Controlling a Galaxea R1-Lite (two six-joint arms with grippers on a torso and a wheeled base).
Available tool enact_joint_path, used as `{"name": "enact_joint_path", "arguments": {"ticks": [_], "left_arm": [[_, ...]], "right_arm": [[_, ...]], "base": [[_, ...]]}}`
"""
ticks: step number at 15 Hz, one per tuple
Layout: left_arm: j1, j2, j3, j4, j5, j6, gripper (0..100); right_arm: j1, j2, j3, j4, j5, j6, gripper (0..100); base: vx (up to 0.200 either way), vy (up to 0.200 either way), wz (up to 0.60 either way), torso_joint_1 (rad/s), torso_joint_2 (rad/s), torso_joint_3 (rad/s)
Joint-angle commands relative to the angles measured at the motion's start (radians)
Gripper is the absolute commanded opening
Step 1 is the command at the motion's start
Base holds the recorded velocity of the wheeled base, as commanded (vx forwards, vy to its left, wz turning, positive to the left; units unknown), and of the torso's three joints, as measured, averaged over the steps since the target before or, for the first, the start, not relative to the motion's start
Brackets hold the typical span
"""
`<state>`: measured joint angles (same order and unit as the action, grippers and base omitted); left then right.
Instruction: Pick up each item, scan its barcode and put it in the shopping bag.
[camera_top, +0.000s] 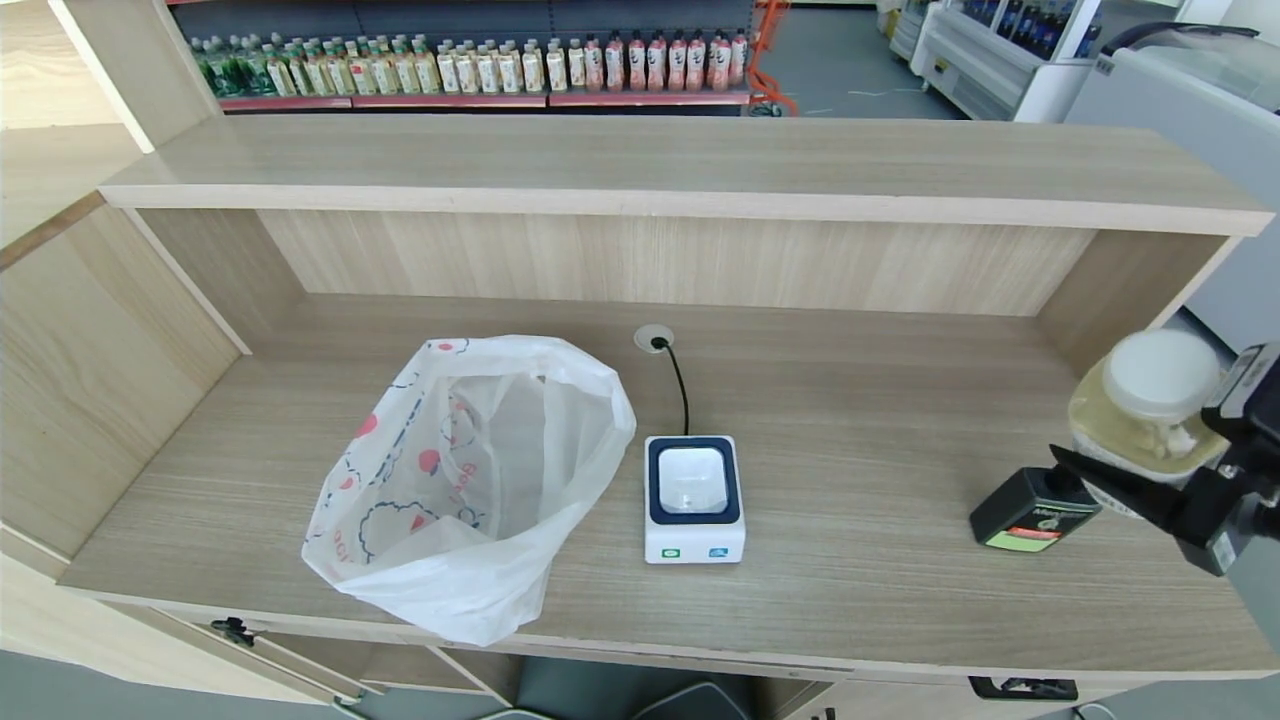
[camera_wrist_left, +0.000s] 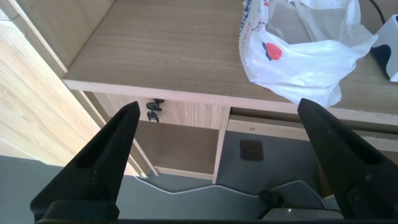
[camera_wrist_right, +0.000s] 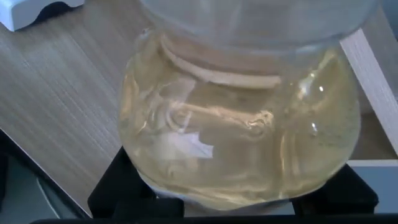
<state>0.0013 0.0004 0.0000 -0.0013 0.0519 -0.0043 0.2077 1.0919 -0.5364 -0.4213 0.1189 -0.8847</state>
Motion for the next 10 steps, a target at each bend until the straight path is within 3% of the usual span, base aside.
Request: {"name": "enact_joint_path", "arguments": {"ticks": [1, 4, 6, 10], "left_arm": [[0.0, 0.0, 0.0, 0.0, 0.0, 0.0, 100], [0.0, 0.0, 0.0, 0.0, 0.0, 0.0, 100], [0.0, 0.0, 0.0, 0.0, 0.0, 0.0, 100], [0.0, 0.0, 0.0, 0.0, 0.0, 0.0, 100]], "right_arm": [[-0.034, -0.04, 0.046, 0.002, 0.01, -0.007, 0], [-0.067, -0.079, 0.078, -0.071, 0.05, -0.131, 0], [-0.06, -0.064, 0.058, -0.088, 0.163, -0.131, 0], [-0.063, -0.032, 0.026, -0.09, 0.179, -0.114, 0]], "base": [[0.0, 0.0, 0.0, 0.0, 0.0, 0.0], [0.0, 0.0, 0.0, 0.0, 0.0, 0.0], [0.0, 0.0, 0.0, 0.0, 0.0, 0.0], [0.0, 0.0, 0.0, 0.0, 0.0, 0.0]]}}
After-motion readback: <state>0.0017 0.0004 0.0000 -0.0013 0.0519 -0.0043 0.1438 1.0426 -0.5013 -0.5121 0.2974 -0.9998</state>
